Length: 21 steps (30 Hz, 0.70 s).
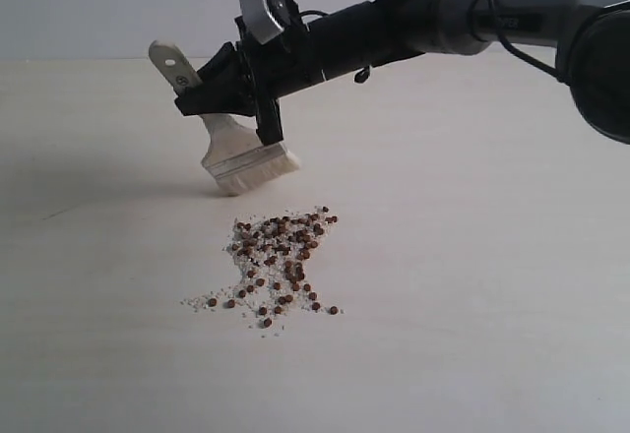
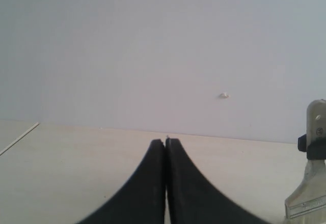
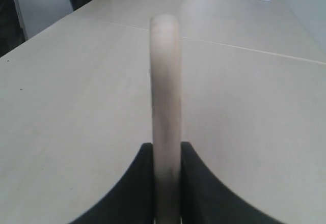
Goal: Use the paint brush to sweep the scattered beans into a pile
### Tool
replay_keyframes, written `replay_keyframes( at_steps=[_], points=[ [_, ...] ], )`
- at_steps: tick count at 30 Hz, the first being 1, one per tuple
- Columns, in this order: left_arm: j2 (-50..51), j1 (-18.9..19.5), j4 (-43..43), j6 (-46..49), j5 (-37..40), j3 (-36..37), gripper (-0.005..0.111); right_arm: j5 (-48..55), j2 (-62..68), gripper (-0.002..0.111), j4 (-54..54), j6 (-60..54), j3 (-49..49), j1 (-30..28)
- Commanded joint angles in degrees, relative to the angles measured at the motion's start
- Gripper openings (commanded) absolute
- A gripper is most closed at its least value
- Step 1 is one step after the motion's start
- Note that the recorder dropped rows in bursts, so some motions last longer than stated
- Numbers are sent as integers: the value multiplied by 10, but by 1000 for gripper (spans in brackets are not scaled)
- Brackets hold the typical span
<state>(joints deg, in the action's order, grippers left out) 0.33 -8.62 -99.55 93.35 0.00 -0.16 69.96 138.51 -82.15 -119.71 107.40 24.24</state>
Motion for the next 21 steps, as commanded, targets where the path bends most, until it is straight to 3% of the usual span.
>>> replay_keyframes(
  at_steps=[1,13,21],
  points=[
    [-3,1,-4,-4,0,2,0,-3,27,0,-17,-8,-3,1],
    [-3,1,-4,-4,0,2,0,0,5,0,5,200,-3,1],
    [-3,1,-4,-4,0,2,0,0,-45,0,29,195,-3,1]
  ],
)
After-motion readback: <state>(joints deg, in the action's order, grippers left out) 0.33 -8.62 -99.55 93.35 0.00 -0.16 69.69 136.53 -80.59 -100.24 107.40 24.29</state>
